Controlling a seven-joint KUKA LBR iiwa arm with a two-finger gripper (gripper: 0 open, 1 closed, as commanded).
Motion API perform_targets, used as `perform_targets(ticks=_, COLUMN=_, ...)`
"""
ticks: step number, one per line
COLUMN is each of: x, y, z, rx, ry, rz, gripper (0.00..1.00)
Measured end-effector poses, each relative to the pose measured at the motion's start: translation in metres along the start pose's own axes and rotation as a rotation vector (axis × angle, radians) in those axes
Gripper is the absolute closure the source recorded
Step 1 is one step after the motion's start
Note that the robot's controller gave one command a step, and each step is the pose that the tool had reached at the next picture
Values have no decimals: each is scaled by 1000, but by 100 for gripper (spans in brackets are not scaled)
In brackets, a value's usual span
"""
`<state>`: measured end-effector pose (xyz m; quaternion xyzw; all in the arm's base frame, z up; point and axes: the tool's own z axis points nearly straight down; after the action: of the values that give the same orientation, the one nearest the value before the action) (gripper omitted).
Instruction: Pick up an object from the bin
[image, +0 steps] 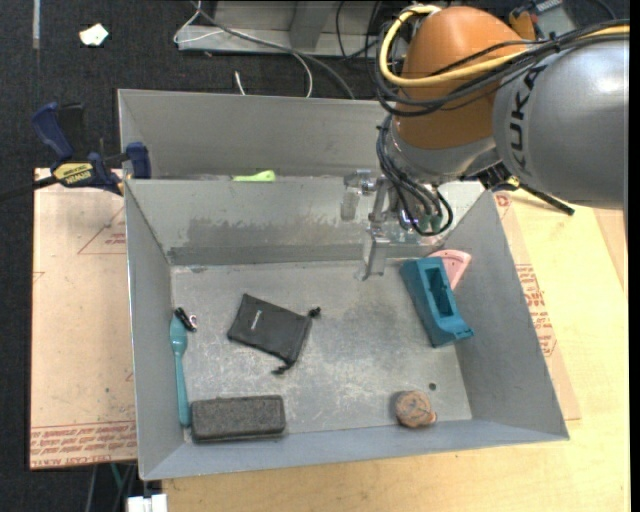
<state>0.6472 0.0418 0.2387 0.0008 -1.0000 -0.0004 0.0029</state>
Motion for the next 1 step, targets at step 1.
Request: perform_targets(ticks=1, x=-1, y=0, z=-5, rx=0, ry=-8, rz=1, gripper=0)
